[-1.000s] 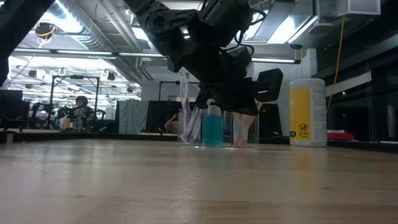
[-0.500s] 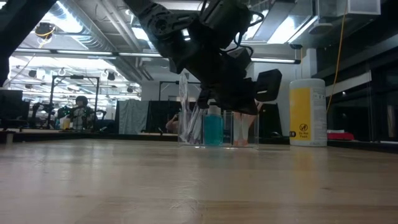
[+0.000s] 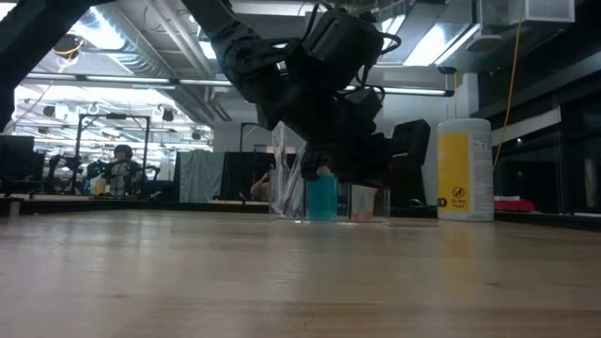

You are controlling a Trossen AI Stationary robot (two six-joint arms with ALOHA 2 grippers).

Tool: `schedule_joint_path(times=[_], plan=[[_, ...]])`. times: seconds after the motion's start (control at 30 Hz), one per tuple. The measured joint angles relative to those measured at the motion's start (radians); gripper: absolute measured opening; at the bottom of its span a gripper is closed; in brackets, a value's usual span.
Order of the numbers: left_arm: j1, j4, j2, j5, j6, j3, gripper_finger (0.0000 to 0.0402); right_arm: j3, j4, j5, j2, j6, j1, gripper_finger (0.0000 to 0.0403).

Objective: Pick & Place toothbrushing station
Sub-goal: Adjust the transparent organizer, then return to Home Position

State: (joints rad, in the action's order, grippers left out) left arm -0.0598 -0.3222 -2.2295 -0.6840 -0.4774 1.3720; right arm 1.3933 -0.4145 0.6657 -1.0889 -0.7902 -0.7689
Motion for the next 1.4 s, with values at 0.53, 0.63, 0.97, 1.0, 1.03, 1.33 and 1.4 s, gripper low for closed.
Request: schedule_joint_path(times=[0.53, 0.63, 0.97, 1.0, 1.03, 1.33, 1.4], plan=[[0.023, -0.074, 0.001, -0.018, -0.008, 0.001, 0.0002, 0.000, 0.002, 0.000, 0.005, 0.001, 0.000, 0.0142], [0.031, -0.073, 0.001, -0.021, -0.008, 0.001, 0.0002, 0.000, 0.002, 0.000, 0.005, 0.001, 0.000, 0.0140], [0.054, -0.076, 0.001, -0.045, -0.060, 0.001, 0.0002, 0.000, 0.002, 0.000, 0.005, 0.001, 0.000, 0.0140], [0.057, -0.077, 0.001, -0.050, -0.060, 0.001, 0.0002, 0.000, 0.002, 0.000, 0.005, 0.001, 0.000, 0.0140], [0.060, -0.078, 0.001, -0.052, -0.060, 0.001, 0.0002, 0.000, 0.002, 0.000, 0.005, -0.001, 0.000, 0.0140], [0.073, -0.157, 0.002, -0.038, -0.012, 0.001, 0.0002, 0.000, 0.007, 0.000, 0.005, -0.003, 0.000, 0.0140], [0.064, -0.175, 0.002, -0.022, -0.002, 0.001, 0.0002, 0.000, 0.008, 0.000, 0.005, -0.003, 0.000, 0.0140]])
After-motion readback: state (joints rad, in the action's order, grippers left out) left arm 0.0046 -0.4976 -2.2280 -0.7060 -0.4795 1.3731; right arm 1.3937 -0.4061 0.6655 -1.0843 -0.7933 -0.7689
